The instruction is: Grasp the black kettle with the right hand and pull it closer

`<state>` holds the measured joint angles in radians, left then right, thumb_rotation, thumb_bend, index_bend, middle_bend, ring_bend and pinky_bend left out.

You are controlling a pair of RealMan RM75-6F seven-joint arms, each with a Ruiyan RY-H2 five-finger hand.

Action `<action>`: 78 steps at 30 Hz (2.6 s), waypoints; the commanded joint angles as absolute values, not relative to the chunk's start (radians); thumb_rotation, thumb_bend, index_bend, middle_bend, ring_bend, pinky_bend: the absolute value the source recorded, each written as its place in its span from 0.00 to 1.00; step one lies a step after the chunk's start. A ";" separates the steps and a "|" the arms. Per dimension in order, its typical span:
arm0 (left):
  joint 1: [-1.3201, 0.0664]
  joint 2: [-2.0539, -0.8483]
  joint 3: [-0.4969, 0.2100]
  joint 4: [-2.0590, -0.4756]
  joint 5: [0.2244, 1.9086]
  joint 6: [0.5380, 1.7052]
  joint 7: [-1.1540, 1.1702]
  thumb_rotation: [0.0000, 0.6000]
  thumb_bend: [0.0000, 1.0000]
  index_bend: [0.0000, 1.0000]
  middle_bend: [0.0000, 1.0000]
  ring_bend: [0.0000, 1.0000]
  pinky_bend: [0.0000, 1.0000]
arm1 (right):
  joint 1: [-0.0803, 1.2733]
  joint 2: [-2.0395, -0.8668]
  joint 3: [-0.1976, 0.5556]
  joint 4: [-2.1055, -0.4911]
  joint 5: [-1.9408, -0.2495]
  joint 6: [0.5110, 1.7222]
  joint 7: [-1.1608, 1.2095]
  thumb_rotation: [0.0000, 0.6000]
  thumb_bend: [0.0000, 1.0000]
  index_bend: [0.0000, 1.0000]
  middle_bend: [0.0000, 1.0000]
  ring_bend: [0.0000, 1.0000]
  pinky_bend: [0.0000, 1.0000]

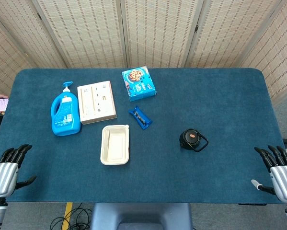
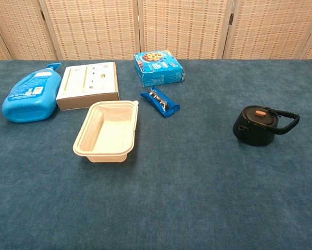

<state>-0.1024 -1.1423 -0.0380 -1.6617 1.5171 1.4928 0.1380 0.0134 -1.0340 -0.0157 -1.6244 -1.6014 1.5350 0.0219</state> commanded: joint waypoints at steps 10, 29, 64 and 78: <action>-0.103 -1.136 -0.044 -1.672 1.499 1.487 0.143 1.00 0.11 0.15 0.17 0.22 0.17 | 0.065 -1.035 -0.004 -1.637 -1.622 1.472 -0.011 1.00 0.00 0.13 0.20 0.10 0.06; -0.106 -1.126 -0.043 -1.686 1.472 1.465 0.157 1.00 0.11 0.15 0.17 0.22 0.17 | 0.350 -1.124 0.069 -1.642 -1.592 1.109 -0.117 1.00 0.00 0.33 0.35 0.26 0.06; -0.108 -1.131 -0.042 -1.680 1.432 1.437 0.173 1.00 0.11 0.16 0.17 0.22 0.17 | 0.505 -1.250 0.049 -1.502 -1.469 0.934 -0.170 1.00 0.00 0.42 0.44 0.33 0.06; -0.105 -1.131 -0.042 -1.673 1.422 1.435 0.163 1.00 0.11 0.16 0.17 0.22 0.17 | 0.531 -1.264 0.038 -1.501 -1.449 0.912 -0.184 1.00 0.00 0.43 0.44 0.34 0.06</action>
